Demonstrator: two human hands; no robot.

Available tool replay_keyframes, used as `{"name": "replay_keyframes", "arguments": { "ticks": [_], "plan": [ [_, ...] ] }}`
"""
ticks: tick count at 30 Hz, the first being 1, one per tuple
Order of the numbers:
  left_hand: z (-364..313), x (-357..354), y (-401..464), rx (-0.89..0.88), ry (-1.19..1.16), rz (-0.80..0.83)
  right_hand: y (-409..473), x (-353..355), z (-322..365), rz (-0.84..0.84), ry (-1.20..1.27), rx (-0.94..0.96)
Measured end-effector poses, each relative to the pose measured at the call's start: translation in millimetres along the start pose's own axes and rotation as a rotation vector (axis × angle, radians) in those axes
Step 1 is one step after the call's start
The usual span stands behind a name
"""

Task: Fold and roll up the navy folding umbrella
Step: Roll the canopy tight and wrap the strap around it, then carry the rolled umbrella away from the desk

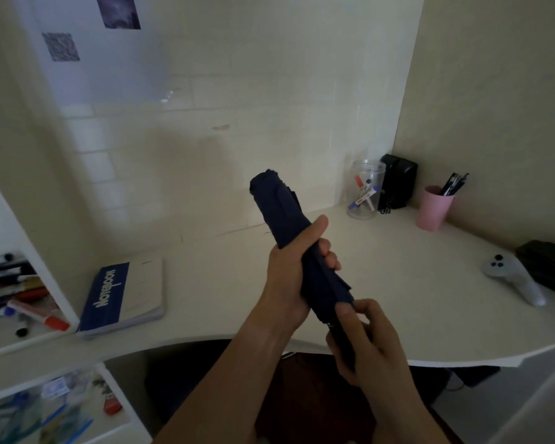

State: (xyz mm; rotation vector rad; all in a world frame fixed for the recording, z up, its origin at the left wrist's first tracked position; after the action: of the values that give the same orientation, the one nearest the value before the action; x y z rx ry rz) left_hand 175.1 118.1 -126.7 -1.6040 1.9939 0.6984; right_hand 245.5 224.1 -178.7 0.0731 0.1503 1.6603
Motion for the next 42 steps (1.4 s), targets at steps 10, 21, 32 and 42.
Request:
{"name": "replay_keyframes", "arguments": {
  "ticks": [10, 21, 32, 42],
  "plan": [
    [12, -10, -4, -0.022, -0.040, -0.047, -5, 17, -14, -0.156, 0.280, -0.161],
    [22, -24, -27, -0.047, 0.441, -0.016, -16, 42, 18, -0.206, 0.019, -0.106],
    [79, -118, -74, -0.869, 1.938, 0.353, -122, 177, 120, -0.414, -0.452, -0.013],
    [216, -226, -116, -0.873, 1.970, 0.968, -245, 295, 80, -0.395, -1.390, -0.111]
  ]
}}
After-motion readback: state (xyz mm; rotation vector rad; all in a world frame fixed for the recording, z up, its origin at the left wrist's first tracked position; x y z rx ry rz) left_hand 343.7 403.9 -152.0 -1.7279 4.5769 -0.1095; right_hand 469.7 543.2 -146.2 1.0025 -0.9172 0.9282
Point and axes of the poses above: each hand's wrist, its own y-axis towards the middle knuckle, its own x-axis out of the back of the hand, z = x × y, the point moved 8 cm from there along y, towards the middle knuckle, and after that the axes turned 4 degrees about z, right-handed, at the moved point
